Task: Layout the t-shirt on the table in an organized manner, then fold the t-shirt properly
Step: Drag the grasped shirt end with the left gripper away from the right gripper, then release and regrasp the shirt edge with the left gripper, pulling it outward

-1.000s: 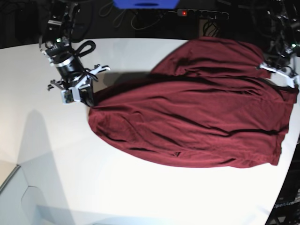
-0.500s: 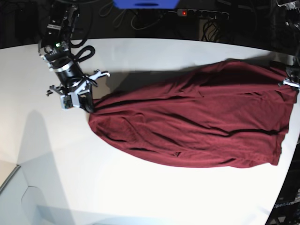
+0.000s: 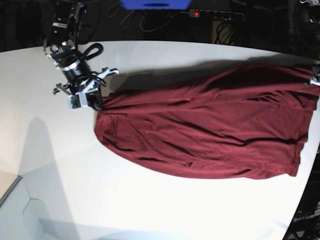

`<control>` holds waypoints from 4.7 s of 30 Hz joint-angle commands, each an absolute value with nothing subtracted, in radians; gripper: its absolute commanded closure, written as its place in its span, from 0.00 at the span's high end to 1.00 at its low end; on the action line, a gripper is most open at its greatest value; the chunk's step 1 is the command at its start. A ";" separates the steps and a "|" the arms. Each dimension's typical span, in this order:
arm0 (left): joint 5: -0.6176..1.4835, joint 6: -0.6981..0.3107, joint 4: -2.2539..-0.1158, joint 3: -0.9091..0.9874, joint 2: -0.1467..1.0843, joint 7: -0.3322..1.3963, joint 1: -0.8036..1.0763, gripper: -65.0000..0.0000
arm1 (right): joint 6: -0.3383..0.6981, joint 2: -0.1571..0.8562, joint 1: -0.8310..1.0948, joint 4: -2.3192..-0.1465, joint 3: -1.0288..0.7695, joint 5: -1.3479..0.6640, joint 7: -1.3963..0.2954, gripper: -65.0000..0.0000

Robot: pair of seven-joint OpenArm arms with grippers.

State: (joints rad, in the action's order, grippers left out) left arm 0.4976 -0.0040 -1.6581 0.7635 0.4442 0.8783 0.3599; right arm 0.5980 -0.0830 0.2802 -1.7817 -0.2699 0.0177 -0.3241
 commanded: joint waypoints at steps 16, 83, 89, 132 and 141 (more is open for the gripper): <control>0.395 -0.077 -1.445 0.572 0.519 0.854 0.194 0.00 | 0.599 -0.085 0.266 -1.797 -0.271 -0.002 -0.294 0.00; 0.183 -0.355 -1.461 0.397 0.438 0.736 0.375 0.19 | 0.599 -0.094 0.274 -1.801 -0.252 -0.004 -0.294 0.00; 0.185 -0.355 -1.471 0.398 0.433 0.745 0.367 0.01 | 0.599 -0.093 0.274 -1.801 -0.252 -0.004 -0.294 0.00; 0.082 -0.538 -1.351 0.493 0.372 1.021 -0.208 0.00 | 0.599 -0.093 0.269 -1.799 -0.252 -0.004 -0.294 0.00; 0.082 -0.536 -1.170 0.492 0.372 1.013 -0.355 0.00 | 0.599 -0.091 0.271 -1.799 -0.254 -0.004 -0.294 0.00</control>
State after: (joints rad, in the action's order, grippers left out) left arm 0.0776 -0.5423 -1.1553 0.4889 0.3523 1.0264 -0.3321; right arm 0.5980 -0.0940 0.2775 -1.7821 -0.2531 0.0177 -0.3206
